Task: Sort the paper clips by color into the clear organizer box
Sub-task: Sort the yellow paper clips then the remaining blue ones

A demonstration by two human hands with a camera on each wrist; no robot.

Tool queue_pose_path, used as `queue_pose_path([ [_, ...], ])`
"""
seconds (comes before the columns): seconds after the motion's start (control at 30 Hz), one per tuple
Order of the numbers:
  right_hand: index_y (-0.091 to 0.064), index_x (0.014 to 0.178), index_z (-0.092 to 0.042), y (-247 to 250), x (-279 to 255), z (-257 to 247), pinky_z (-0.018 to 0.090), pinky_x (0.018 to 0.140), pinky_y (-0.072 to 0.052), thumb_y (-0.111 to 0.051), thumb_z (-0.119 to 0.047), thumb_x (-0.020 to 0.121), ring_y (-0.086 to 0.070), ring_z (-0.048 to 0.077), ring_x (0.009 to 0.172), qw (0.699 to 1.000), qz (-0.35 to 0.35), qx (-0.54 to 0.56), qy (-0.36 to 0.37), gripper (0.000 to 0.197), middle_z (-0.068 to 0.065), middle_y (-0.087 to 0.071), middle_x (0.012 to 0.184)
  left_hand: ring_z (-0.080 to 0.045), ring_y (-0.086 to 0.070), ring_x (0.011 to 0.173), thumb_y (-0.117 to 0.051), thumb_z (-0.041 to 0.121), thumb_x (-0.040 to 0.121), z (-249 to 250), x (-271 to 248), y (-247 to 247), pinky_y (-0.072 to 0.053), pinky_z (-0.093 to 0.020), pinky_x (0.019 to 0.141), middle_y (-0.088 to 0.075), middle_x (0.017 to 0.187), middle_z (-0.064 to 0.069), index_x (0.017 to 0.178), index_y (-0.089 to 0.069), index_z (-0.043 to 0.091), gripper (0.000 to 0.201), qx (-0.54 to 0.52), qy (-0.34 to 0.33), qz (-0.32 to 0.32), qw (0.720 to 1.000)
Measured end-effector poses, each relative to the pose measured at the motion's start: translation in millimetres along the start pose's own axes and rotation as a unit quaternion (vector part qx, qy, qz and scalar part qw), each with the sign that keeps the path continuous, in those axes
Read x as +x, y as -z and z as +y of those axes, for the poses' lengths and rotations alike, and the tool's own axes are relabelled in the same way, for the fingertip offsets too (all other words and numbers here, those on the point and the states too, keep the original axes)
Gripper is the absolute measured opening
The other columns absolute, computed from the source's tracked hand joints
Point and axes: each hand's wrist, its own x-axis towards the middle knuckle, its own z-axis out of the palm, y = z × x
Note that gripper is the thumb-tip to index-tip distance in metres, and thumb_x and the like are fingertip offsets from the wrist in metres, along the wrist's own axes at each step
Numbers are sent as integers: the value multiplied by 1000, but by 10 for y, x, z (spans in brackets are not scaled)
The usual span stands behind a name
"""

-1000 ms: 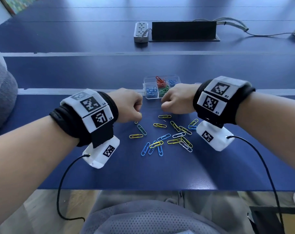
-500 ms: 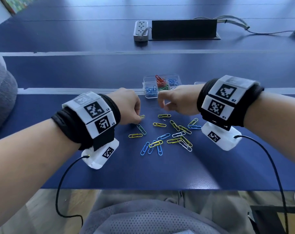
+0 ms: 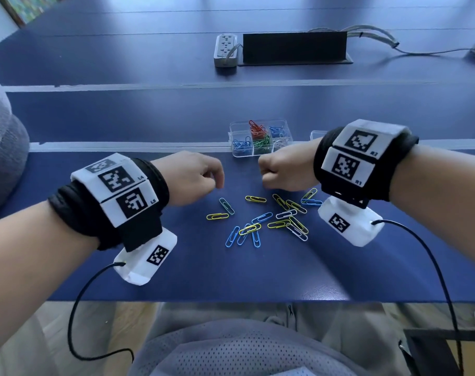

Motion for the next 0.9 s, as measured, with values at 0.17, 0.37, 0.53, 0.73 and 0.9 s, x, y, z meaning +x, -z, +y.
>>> queue_pose_path([
  [0.17, -36, 71, -22, 23, -21, 107, 32, 63, -44, -41, -27, 86, -53, 25, 63, 994, -2, 108, -34, 17, -1, -60, 68, -5, -40, 57, -39, 16, 89, -11, -91, -48, -32, -23, 54, -45, 60, 8, 63, -43, 22, 27, 46, 10, -21, 999],
  [0.37, -44, 99, -27, 27, -54, 118, 36, 68, -47, -32, -8, 87, -50, 25, 68, 984, -8, 177, -21, 26, -2, -57, 63, 0, -40, 57, -65, 41, 77, -26, -185, -99, -32, -18, 51, -44, 64, 9, 88, -61, 28, 17, 134, -39, -35, 990],
  [0.53, -59, 64, -22, 112, -81, 37, 14, 45, -40, -33, -7, 86, -48, 4, 44, 977, 15, 210, -19, 37, -11, -57, 43, -2, -39, 52, -63, 39, 80, 8, -170, -67, -31, -18, 49, -41, 56, 7, 83, -68, 25, 16, 162, -59, -35, 984],
  [0.73, -72, 82, -23, 61, -122, -148, 22, 58, -39, -47, -16, 87, -49, 14, 62, 988, 61, 139, 10, 27, -6, -56, 61, -4, -39, 57, -50, 27, 82, -46, -140, -131, -31, -21, 52, -44, 60, 8, 68, -44, 22, 16, 143, -29, -12, 989],
  [0.9, -72, 107, -15, 49, -86, -276, 24, 77, -45, -65, -28, 84, -62, 22, 95, 996, 62, 58, 41, 27, 4, -71, 100, -19, -34, 58, -39, 20, 88, -74, -67, -56, -31, -30, 55, -41, 64, 2, 77, -33, 15, 13, 63, 13, -21, 998],
])
